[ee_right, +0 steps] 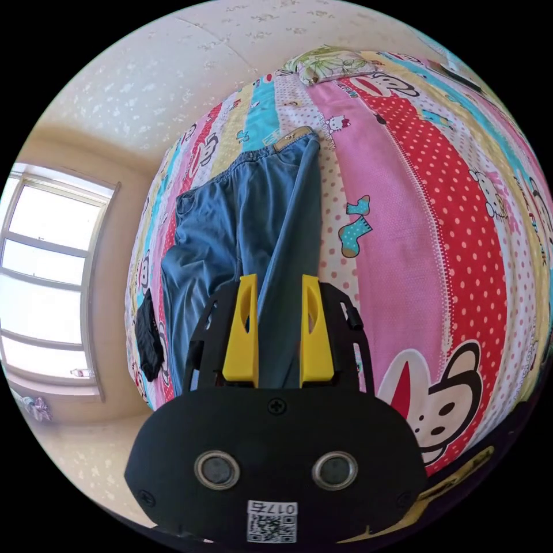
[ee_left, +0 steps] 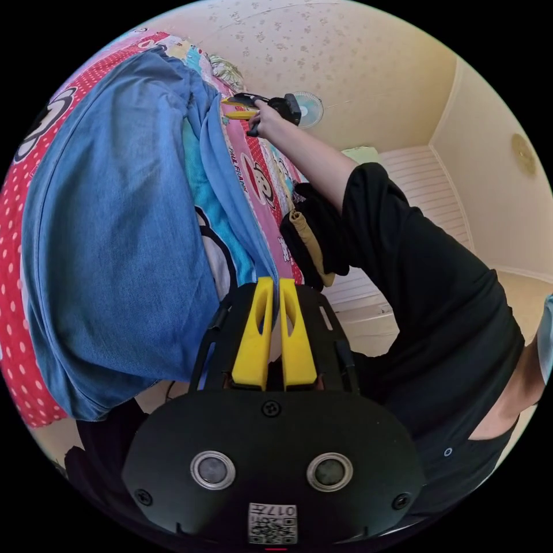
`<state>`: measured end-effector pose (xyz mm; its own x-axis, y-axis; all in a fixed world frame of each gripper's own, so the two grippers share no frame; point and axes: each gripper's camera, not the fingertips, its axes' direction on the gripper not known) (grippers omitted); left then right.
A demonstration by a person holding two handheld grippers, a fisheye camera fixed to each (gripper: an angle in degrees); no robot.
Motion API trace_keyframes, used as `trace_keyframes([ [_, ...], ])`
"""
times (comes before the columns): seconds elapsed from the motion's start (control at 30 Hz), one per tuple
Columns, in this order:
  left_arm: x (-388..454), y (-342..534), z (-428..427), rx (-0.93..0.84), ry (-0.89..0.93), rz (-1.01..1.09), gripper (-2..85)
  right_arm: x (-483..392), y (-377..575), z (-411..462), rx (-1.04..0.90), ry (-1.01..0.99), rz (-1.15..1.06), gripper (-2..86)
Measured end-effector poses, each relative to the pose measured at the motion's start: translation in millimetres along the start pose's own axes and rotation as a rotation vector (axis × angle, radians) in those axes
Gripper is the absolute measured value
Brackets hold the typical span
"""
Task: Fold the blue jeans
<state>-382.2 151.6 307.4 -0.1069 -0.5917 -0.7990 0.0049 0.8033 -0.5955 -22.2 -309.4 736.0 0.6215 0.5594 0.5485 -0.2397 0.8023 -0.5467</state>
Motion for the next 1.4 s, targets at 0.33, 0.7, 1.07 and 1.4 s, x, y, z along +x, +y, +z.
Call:
trace_keyframes([
  [0.33, -25.4, -19.4, -28.6, 0.032, -0.077, -0.169, -0.7, -35.9, -1.0, -1.4, 0.231, -0.087, -0.024, 2.4],
  [0.7, -34.4, 9.8, -111.5, 0.206, -0.267, -0.339, -0.6, -235.1, 11.1, 68.1, 0.17, -0.255, -0.347, 1.6],
  [1.07, -56.2, 58.2, -188.9, 0.517, -0.196, -0.454, 0.2, -278.7, 79.1, 138.1, -0.087, -0.326, -0.589, 8.4],
  [1.4, -4.8, 111.4, -242.0, 0.889, -0.42, -0.433, 10.8, -136.1, 280.3, 80.2, -0.231, -0.293, -0.634, 12.2],
])
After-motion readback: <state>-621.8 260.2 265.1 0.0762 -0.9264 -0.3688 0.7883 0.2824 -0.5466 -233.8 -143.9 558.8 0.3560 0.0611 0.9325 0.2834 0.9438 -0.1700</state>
